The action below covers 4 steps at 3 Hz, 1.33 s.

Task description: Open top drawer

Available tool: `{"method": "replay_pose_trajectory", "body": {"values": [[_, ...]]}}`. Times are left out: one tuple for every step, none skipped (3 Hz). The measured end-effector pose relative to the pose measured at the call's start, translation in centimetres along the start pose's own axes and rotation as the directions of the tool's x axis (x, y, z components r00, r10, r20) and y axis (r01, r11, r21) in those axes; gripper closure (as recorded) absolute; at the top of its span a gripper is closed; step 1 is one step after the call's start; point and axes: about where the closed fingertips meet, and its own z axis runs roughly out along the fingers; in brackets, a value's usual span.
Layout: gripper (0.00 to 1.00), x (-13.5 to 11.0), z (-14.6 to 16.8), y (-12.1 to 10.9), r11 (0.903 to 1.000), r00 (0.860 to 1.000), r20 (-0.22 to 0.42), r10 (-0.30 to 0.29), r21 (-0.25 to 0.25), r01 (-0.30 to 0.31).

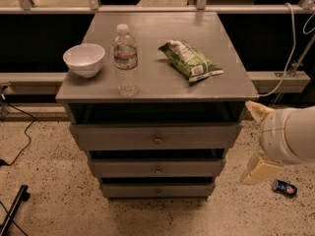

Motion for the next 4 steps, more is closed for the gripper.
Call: {"method": "replay_pose_trajectory", "body": {"values": [[0.00,0.2,2.8,2.3,0.9995,0.999,0.021,-0.029,-0.010,0.030],[0.00,0.0,5.7,3.4,0.9945,0.993,0.073,-0.089,0.063,0.084],[0.00,-1.2,8.9,2.7,0.9643,0.964,0.113,-0.242,0.139,0.226],[0.00,-1.9,11.6,2.7,0.9431,0.935,0.133,-0.328,0.102,0.316]]}}
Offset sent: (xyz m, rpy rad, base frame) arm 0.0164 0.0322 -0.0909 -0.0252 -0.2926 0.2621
